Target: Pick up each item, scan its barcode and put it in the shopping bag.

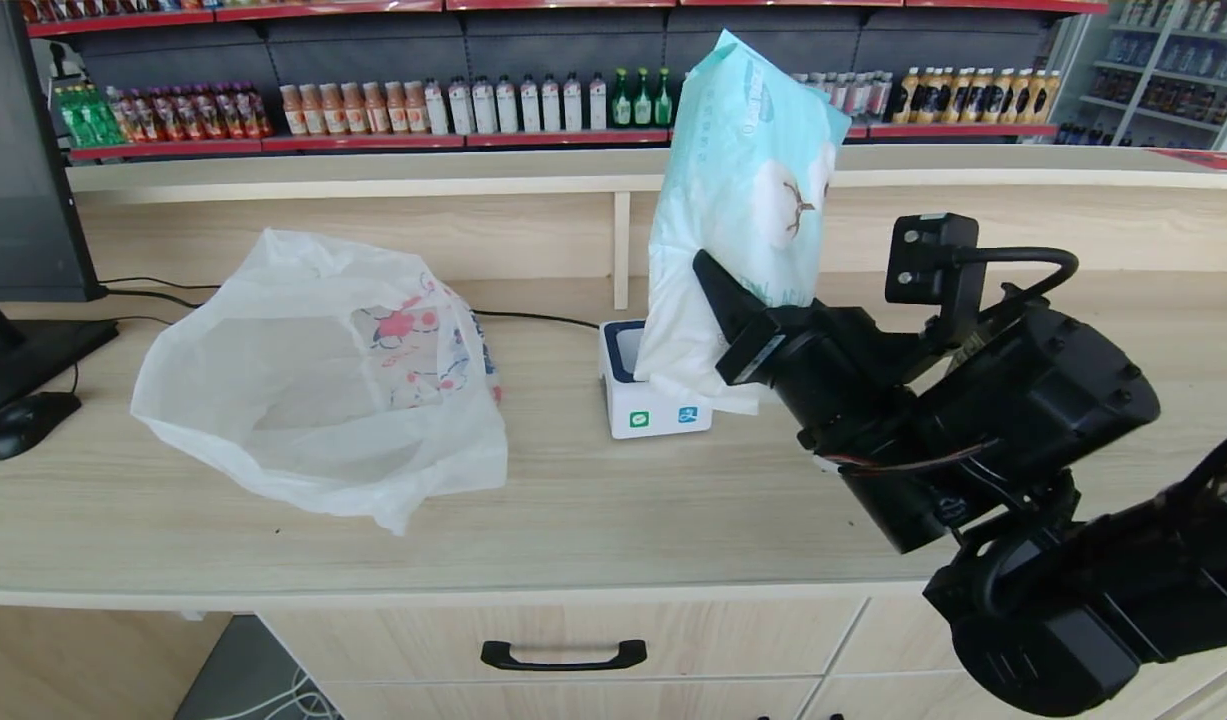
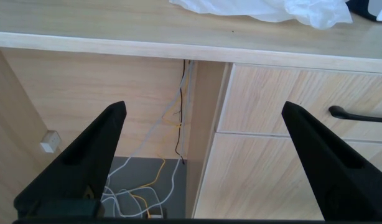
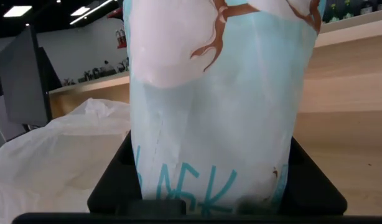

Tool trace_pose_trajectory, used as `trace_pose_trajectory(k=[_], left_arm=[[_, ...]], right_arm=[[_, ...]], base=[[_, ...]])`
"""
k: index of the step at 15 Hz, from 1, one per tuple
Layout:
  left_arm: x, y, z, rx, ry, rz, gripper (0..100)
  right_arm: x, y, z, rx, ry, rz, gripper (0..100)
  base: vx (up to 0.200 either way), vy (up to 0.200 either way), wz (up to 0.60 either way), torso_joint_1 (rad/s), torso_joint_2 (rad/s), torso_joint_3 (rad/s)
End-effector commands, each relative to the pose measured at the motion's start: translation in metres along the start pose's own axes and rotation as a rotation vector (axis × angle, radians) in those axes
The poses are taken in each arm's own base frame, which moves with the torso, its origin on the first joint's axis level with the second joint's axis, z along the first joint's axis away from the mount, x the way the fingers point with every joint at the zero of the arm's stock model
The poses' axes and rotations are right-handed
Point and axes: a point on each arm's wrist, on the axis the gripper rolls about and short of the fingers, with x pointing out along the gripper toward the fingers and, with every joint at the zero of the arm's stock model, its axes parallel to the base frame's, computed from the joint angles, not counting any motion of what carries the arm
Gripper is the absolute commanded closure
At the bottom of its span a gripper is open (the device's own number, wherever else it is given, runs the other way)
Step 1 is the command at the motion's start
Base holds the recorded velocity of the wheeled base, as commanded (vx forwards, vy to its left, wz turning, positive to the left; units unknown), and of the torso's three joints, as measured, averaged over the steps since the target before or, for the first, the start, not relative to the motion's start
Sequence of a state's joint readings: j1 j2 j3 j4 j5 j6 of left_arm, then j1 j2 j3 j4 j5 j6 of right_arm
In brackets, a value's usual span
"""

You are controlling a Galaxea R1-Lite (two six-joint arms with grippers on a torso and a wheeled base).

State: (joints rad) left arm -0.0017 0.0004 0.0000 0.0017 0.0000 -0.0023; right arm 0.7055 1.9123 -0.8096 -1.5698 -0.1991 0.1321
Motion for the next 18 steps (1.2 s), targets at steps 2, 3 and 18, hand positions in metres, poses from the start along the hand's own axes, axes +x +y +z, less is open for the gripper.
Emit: trace_pose_trajectory(k=[2, 3, 18], left_arm=[[0.0, 0.0, 0.0, 0.001, -0.002, 0.0, 0], [0.0, 0.0, 0.0, 0.001, -0.001, 0.0, 0], [0.0, 0.0, 0.0, 0.007, -0.001, -0.001, 0]], right_arm=[[-0.005, -0.012, 0.007, -0.029, -0.006, -0.05, 100], [-0.013, -0.028, 0.013, -0.082, 0.004, -0.105, 100], [-0.06, -0.062, 0.041, -0.184, 0.046, -0.16, 100]], base=[[0.0, 0.0, 0.0, 0.0, 0.0, 0.0], [0.0, 0.0, 0.0, 0.0, 0.0, 0.0], [-0.067, 0.0, 0.0, 0.001, 0.0, 0.0]])
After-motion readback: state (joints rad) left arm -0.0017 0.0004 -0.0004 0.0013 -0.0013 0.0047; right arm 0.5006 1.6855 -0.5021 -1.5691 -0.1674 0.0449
